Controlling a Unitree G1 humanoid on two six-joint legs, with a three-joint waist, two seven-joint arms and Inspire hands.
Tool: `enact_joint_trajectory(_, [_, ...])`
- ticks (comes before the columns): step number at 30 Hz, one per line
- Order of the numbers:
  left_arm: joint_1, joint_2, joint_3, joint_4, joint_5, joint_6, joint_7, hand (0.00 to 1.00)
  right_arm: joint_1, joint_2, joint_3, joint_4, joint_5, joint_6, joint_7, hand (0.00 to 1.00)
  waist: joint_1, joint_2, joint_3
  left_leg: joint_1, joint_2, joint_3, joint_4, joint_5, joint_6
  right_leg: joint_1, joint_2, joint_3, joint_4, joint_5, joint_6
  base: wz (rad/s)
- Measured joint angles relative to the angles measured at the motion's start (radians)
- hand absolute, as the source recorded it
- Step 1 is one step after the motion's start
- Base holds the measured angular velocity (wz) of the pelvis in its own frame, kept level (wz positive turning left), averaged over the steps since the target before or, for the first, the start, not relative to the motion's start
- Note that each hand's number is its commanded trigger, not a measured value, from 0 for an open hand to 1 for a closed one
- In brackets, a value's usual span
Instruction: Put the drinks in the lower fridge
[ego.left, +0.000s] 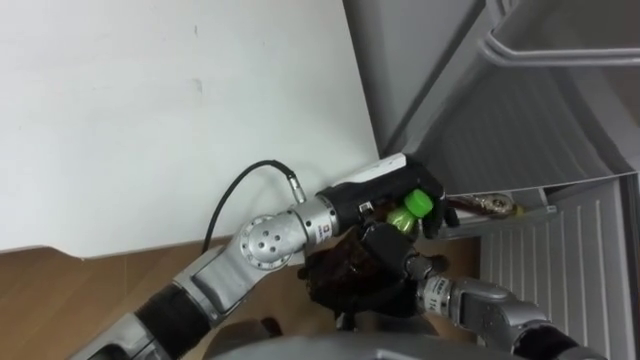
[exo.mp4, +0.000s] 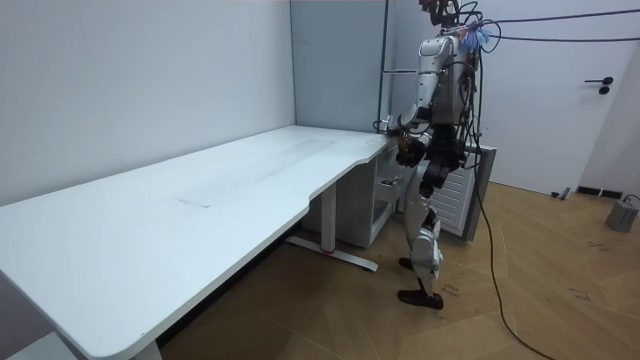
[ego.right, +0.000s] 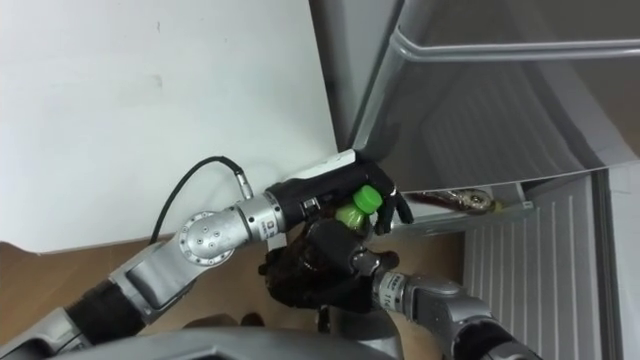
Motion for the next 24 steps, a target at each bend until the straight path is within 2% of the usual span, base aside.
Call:
enact_joint_trajectory(5, [-0.002, -0.003, 0.002, -0.005, -0.002, 0.001, 0.001, 0.0, 0.002, -0.002, 0.002, 0.001, 0.0, 0.0, 0.0, 1.0, 0.001, 0.008, -0.0024, 0.0, 0.0, 0.0, -0.004, 0.0, 0.0, 0.001, 0.0, 0.001, 0.001, 0.0, 0.0, 0.0])
enact_joint_trajectory(9, [-0.006, -0.004, 0.005, -0.011, -0.017, 0.018, -0.006, 0.0, 0.003, 0.001, 0.002, 0.012, 0.001, -0.003, 0.0, 1.0, 0.0, 0.008, -0.0024, -0.003, 0.0, -0.001, 0.0, 0.0, 0.0, 0.002, 0.0, 0.001, -0.002, 0.001, 0.001, 0.0])
enact_joint_trajectory(14, [-0.008, -0.004, 0.008, -0.016, -0.02, 0.021, -0.018, 0.0, 0.004, 0.001, 0.003, 0.013, 0.002, -0.007, -0.001, 1.0, 0.001, 0.007, -0.0022, -0.004, 0.0, -0.001, 0.004, 0.0, 0.001, 0.002, 0.001, 0.001, -0.003, 0.002, 0.001, 0.0])
enact_joint_trajectory(17, [-0.008, -0.003, 0.011, -0.018, -0.065, 0.029, -0.033, 0.0, 0.006, 0.004, 0.017, 0.019, 0.034, -0.013, -0.001, 1.0, 0.003, 0.007, -0.002, -0.007, 0.001, -0.003, 0.006, 0.0, 0.001, 0.001, 0.001, -0.001, -0.004, 0.002, 0.001, 0.0])
enact_joint_trajectory(19, [-0.01, 0.0, 0.016, -0.033, -0.095, 0.046, -0.049, 0.0, 0.008, 0.008, 0.017, 0.018, 0.042, -0.014, -0.001, 1.0, -0.001, 0.007, -0.0018, -0.014, 0.002, -0.009, 0.006, 0.0, 0.001, -0.003, 0.0, -0.007, -0.004, 0.002, 0.001, 0.07])
enact_joint_trajectory(21, [-0.011, 0.012, 0.018, -0.078, -0.131, 0.087, -0.063, 0.0, 0.011, 0.001, 0.015, -0.006, 0.044, -0.016, -0.001, 1.0, 0.001, 0.007, -0.0019, -0.028, 0.002, -0.012, 0.016, 0.0, 0.001, -0.016, -0.001, -0.01, -0.001, 0.002, 0.001, 0.04])
enact_joint_trajectory(24, [-0.011, 0.013, 0.029, -0.101, -0.159, 0.112, -0.089, 0.0, 0.03, 0.0, 0.005, -0.012, 0.044, -0.044, -0.001, 1.0, 0.004, 0.007, -0.0019, -0.026, 0.004, -0.013, 0.021, 0.0, 0.001, -0.012, 0.0, -0.009, 0.0, 0.003, 0.0, 0.0])
